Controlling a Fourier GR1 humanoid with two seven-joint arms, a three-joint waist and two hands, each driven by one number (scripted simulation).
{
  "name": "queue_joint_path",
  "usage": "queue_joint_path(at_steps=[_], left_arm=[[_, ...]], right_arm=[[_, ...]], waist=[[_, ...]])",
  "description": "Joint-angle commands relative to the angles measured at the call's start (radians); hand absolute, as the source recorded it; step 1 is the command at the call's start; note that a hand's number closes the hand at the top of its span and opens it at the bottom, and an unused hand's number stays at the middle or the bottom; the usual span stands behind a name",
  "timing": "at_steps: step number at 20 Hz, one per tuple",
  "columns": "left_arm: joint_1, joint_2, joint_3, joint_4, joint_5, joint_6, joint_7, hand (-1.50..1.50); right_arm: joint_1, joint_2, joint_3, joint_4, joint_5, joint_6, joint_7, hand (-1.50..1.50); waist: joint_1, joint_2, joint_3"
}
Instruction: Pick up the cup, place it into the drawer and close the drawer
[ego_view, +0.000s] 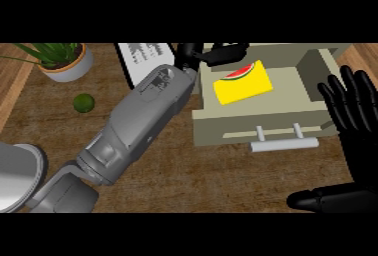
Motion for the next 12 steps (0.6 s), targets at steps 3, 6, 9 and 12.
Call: queue_joint_path(at_steps=[3, 6, 9, 12], left_arm=[[-0.039, 0.0, -0.1, 0.058, 0.069, 0.028, -0.004, 1.5], [-0.051, 0.0, -0.162, 0.091, 0.062, 0.054, 0.027, 1.5], [-0.066, 0.0, -0.2, 0.138, 0.034, 0.06, 0.025, -1.5], [-0.082, 0.0, -0.218, 0.132, 0.059, 0.086, 0.061, -1.5]], right_arm=[[-0.093, -0.005, 0.006, 0.027, -0.009, -0.013, 0.038, -1.5], [-0.039, 0.006, 0.023, 0.064, -0.001, 0.025, -0.036, -1.5], [-0.053, -0.01, -0.008, 0.026, -0.034, 0.023, -0.011, -1.5], [-0.021, 0.027, 0.031, 0.088, 0.003, 0.029, -0.08, -1.5]], waist=[[-0.014, 0.005, 0.0], [-0.037, 0.011, 0.002], [-0.042, 0.011, 0.001], [-0.042, 0.014, 0.002]])
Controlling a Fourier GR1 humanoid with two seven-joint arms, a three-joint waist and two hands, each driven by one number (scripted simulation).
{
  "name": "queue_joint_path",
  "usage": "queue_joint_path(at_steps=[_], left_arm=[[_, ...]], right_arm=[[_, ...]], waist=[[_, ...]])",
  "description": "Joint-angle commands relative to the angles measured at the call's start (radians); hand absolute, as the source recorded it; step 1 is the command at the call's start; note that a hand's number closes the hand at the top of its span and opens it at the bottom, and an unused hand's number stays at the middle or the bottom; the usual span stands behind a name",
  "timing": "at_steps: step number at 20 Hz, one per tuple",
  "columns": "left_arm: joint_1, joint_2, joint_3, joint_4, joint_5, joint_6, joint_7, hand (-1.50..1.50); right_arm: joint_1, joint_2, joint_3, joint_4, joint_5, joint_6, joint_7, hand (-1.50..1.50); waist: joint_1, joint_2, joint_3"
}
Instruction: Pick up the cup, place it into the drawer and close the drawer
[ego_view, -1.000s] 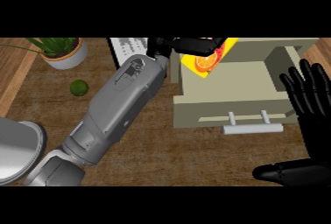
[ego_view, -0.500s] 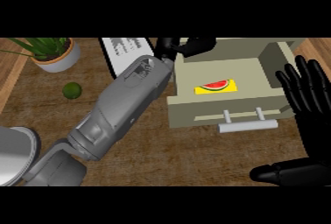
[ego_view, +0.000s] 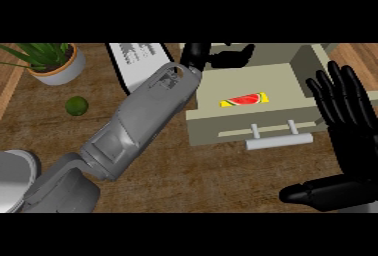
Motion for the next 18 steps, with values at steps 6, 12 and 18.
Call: queue_joint_path(at_steps=[6, 12, 18], left_arm=[[0.017, 0.0, 0.008, -0.038, 0.112, -0.025, -0.073, -1.5], [0.056, 0.0, 0.031, -0.103, 0.186, -0.058, -0.191, -1.5], [0.065, 0.006, 0.112, -0.178, 0.209, -0.084, -0.128, -1.5]], right_arm=[[0.012, 0.001, -0.02, -0.017, -0.057, 0.018, -0.006, -1.5], [0.01, -0.007, -0.031, -0.073, -0.159, 0.03, 0.081, -1.5], [0.013, -0.08, -0.105, -0.018, -0.19, 0.091, 0.055, 1.5]], waist=[[0.0, 0.0, -0.001], [0.035, -0.012, -0.002], [0.1, -0.026, -0.002]])
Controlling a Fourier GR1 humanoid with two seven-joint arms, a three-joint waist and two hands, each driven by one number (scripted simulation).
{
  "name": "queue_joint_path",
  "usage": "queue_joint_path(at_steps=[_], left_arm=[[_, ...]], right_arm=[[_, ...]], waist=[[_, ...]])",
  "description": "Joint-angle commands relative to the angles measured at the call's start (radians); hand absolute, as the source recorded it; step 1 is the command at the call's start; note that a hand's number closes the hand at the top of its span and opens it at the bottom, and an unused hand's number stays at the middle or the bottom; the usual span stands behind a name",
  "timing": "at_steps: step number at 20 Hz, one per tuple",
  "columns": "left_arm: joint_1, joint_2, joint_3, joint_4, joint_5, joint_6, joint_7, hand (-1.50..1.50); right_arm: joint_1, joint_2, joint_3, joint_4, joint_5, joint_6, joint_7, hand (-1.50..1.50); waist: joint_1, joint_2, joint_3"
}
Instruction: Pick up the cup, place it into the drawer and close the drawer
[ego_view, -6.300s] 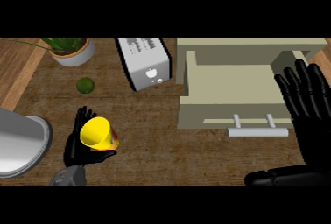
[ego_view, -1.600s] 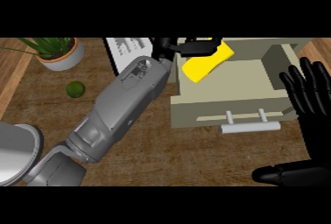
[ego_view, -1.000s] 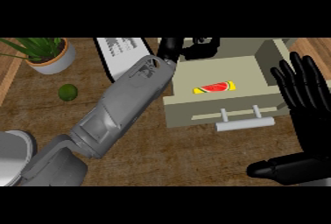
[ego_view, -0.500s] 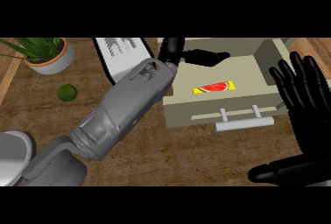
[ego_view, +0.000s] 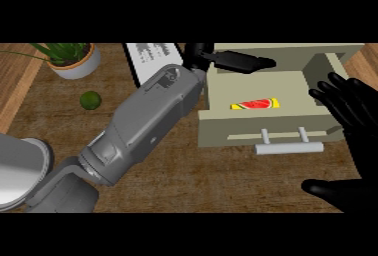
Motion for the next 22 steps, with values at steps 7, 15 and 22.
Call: queue_joint_path(at_steps=[7, 15, 22], left_arm=[[0.175, 0.124, 0.063, -0.247, 0.032, 0.01, 0.053, -1.5], [0.507, 0.309, 0.064, -0.595, 0.035, 0.024, 0.122, -1.5], [0.791, 0.466, 0.14, -0.846, 0.08, -0.062, 0.159, -1.5]], right_arm=[[0.088, -0.121, 0.044, -0.071, 0.139, 0.134, -0.021, 1.5], [0.127, -0.18, 0.046, -0.118, 0.214, 0.16, 0.035, 1.5], [0.145, -0.129, 0.122, -0.024, 0.42, 0.12, -0.061, 1.5]], waist=[[0.068, -0.022, -0.002], [0.074, -0.02, -0.001], [0.063, -0.012, -0.001]])
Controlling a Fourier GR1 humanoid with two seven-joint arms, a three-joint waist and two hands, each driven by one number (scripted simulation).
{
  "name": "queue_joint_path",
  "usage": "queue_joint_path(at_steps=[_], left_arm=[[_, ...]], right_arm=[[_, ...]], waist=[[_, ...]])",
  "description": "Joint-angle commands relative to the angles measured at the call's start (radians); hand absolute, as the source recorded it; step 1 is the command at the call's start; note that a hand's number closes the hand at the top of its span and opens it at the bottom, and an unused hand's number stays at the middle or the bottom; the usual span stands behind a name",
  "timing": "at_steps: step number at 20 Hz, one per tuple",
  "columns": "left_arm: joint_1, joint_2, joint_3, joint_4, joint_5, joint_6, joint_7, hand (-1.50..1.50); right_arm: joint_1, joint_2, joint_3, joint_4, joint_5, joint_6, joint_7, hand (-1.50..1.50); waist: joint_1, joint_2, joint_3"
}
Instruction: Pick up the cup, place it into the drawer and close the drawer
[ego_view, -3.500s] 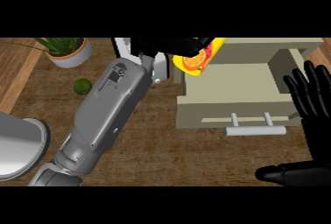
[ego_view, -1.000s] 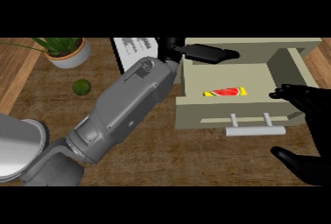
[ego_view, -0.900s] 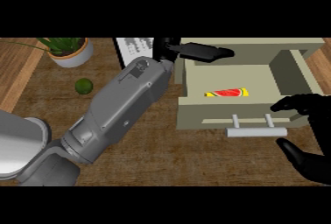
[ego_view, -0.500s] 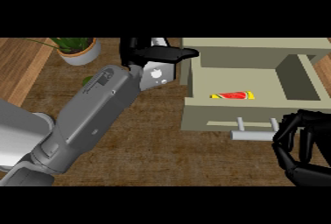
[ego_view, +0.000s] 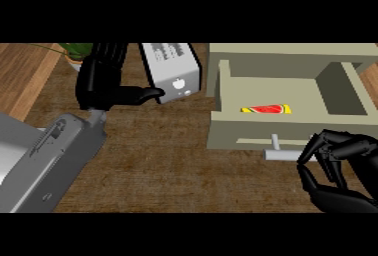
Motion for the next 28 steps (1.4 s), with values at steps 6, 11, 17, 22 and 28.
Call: queue_joint_path(at_steps=[6, 11, 17, 22, 28], left_arm=[[0.219, 0.113, 0.06, -0.161, 0.027, -0.11, -0.004, -1.5], [0.379, 0.182, 0.122, -0.239, 0.041, -0.186, -0.025, -1.5], [0.47, 0.182, 0.184, -0.274, 0.036, -0.247, -0.011, -1.5], [0.52, 0.183, 0.238, -0.257, 0.029, -0.318, -0.048, -1.5], [0.601, 0.161, 0.321, -0.15, 0.004, -0.49, -0.127, -1.5]], right_arm=[[-0.069, -0.1, 0.16, 0.142, 0.42, -0.01, -0.181, 1.5], [-0.073, -0.095, 0.237, 0.262, 0.597, -0.095, -0.249, 1.5], [-0.233, -0.034, 0.225, 0.602, 0.687, -0.193, -0.359, -1.5], [-0.304, 0.008, 0.269, 0.827, 0.809, -0.273, -0.387, -1.5], [-0.439, 0.048, 0.217, 1.028, 0.824, -0.274, -0.412, -1.5]], waist=[[0.011, 0.007, 0.0], [-0.004, 0.007, 0.0], [-0.013, 0.009, 0.0], [-0.012, 0.01, 0.0], [-0.017, 0.01, 0.0]])
